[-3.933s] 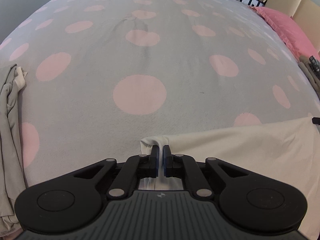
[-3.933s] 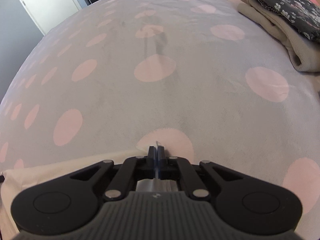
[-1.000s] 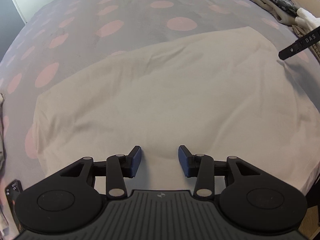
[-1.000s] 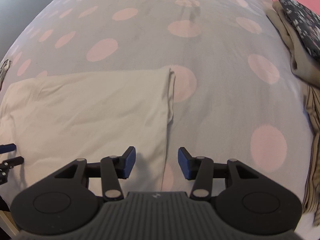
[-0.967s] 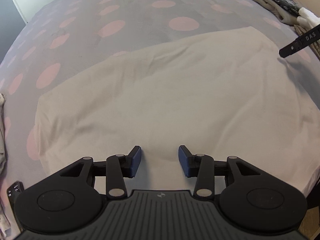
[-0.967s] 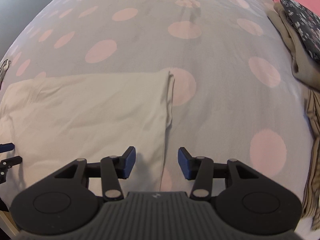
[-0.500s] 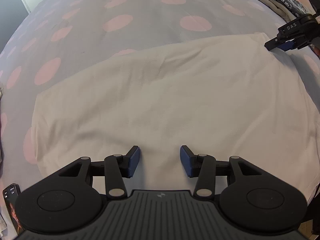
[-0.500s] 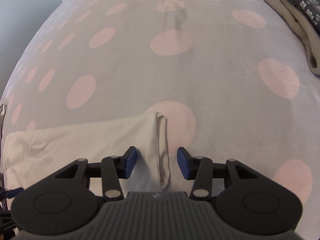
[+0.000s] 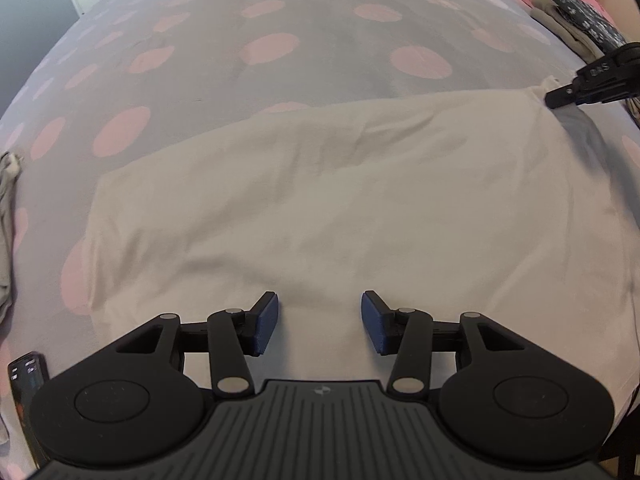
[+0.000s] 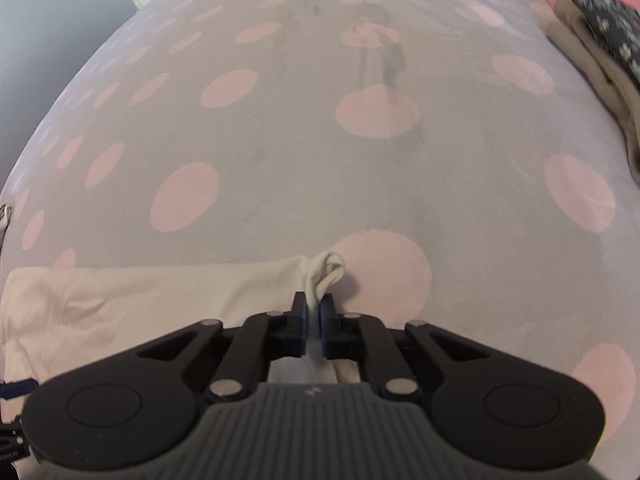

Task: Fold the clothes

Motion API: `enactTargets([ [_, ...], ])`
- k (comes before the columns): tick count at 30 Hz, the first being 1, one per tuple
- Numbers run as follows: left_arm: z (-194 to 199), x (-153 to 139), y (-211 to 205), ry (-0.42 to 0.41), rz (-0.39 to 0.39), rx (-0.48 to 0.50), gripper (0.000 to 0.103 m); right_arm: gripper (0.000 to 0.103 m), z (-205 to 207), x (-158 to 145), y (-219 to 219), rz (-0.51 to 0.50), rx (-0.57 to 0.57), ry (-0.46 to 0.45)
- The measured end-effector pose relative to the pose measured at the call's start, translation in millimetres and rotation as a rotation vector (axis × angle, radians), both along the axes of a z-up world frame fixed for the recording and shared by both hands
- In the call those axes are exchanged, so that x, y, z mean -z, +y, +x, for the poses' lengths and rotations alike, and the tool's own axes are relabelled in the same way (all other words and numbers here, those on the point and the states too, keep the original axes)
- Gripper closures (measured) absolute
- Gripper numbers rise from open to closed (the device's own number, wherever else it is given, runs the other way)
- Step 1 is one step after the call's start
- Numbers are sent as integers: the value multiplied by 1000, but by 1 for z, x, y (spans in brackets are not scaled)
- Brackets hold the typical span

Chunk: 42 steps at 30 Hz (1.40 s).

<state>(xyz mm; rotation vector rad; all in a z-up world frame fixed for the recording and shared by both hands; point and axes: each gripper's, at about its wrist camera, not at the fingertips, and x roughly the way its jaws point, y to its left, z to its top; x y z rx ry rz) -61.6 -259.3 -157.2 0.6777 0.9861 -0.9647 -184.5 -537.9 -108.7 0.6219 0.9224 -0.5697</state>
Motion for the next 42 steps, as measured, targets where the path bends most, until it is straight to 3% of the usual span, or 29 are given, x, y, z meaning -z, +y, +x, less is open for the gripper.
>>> enactTargets([
  [11, 21, -16, 35, 17, -43, -70, 59, 96, 22, -80, 71, 99, -184, -82],
  [19, 47, -17, 64, 43, -80, -155, 59, 96, 71, -104, 129, 212, -264, -123],
  [23, 59, -26, 68, 37, -66, -139, 59, 96, 117, -111, 152, 224, -329, -114],
  [31, 96, -31, 65, 42, -87, -118, 60, 96, 200, -96, 188, 270, -426, -105],
  [42, 109, -14, 67, 49, -121, -181, 62, 96, 265, -19, 196, 296, -402, -6],
])
